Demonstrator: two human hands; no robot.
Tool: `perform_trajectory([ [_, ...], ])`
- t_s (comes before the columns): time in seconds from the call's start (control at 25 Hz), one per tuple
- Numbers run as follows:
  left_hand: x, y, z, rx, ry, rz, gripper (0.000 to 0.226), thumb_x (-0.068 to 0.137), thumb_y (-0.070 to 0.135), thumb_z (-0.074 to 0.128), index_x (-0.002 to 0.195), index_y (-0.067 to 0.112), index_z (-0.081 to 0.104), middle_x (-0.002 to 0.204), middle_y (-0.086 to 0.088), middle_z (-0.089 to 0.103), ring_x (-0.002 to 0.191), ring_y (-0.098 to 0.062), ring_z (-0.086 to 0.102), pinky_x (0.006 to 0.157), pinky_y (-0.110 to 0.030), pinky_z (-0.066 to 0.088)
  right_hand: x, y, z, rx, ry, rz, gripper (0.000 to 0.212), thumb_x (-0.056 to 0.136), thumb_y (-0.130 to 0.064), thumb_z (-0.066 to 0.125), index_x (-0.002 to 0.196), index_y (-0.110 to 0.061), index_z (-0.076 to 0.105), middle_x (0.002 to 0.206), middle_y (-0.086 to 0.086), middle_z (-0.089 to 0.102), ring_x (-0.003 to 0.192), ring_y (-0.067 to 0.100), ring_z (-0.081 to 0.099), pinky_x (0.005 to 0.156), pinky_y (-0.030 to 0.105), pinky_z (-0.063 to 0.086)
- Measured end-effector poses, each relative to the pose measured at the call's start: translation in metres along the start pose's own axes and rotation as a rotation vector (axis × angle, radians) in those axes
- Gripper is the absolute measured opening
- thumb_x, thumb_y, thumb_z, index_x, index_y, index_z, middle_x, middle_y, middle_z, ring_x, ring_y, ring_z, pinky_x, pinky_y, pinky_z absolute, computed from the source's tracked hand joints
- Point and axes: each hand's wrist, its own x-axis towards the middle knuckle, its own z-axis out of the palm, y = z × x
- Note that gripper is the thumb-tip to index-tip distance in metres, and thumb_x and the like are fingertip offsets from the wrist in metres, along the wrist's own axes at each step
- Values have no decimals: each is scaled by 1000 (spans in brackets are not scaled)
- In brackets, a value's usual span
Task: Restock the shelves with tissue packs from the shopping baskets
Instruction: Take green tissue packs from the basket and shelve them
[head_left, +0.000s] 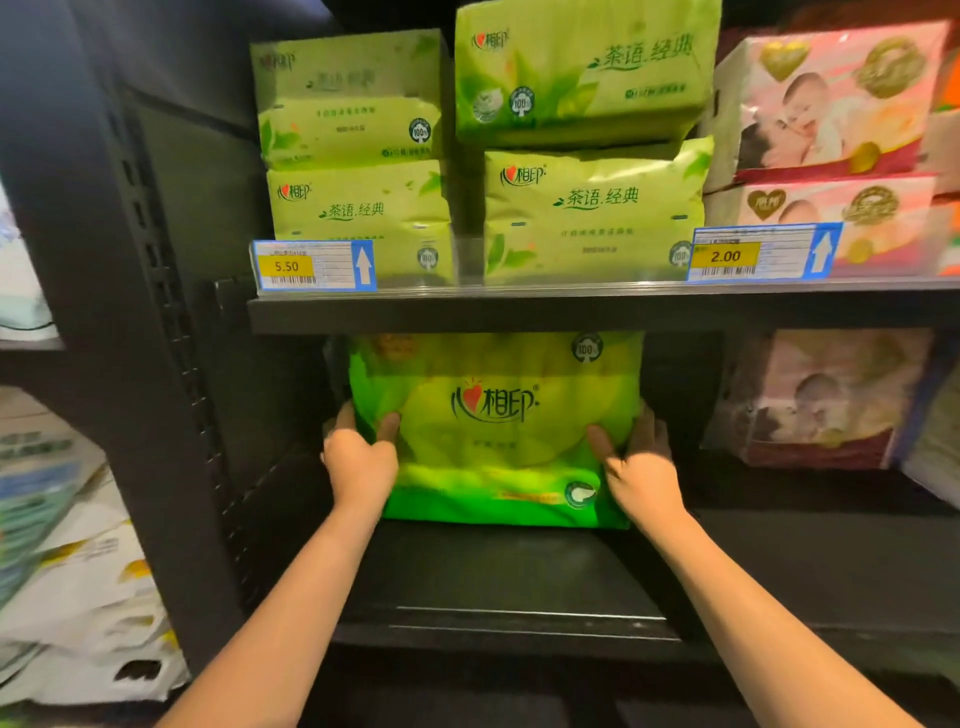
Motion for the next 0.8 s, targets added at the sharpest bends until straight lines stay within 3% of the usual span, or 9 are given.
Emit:
perform_trajectory([
  [0.16, 5, -3, 8, -53, 32, -39, 60, 93, 35, 67, 145, 13, 47, 140, -15, 54, 128, -35, 53, 108, -47, 43, 9, -3, 16, 106, -71, 71, 76, 88, -40, 72, 150, -14, 37, 132, 21, 48, 115, 39, 55, 90, 32, 43],
  [0.32, 18, 3, 16, -8, 46, 12, 62, 94, 30, 65, 148, 13, 40, 139, -18, 57, 130, -37, 52, 109, -45, 43, 27, -8, 25, 140, -100, 162, 77, 86, -44, 73, 148, -17, 36, 137, 17, 50, 122, 35, 53, 101, 43, 47],
  [0.44, 12, 10, 22, 44, 69, 23, 62, 96, 28, 63, 149, 16, 33, 133, -20, 60, 123, -40, 57, 98, -43, 47, 26, -9, 28, 157, -47, 219, 76, 81, -46, 78, 139, -13, 40, 130, 13, 58, 117, 31, 58, 98, 45, 50],
  [0.56, 11, 5, 20, -12, 72, 29, 46, 95, 23, 64, 135, 16, 43, 126, -19, 60, 115, -39, 59, 89, -38, 47, 19, -12, 31, 161, 51, 215, 59, 81, -43, 79, 117, -11, 45, 111, 10, 61, 102, 30, 62, 85, 39, 52],
  [0.68, 11, 1, 17, -2, -8, 7, 31, 96, 29, 62, 124, 18, 57, 129, -16, 56, 121, -35, 56, 101, -43, 47, 11, -14, 34, 131, 27, 166, 41, 90, -39, 70, 111, -10, 49, 107, 12, 58, 91, 25, 57, 73, 30, 42],
  [0.8, -1, 11, 12, 165, -118, -55, 57, 91, 43, 60, 145, 28, 48, 147, -22, 37, 137, -41, 36, 111, -48, 38, 3, -8, 32, 58, 43, 90, 40, 94, -32, 67, 124, -7, 58, 125, 19, 55, 101, 31, 60, 80, 27, 42],
])
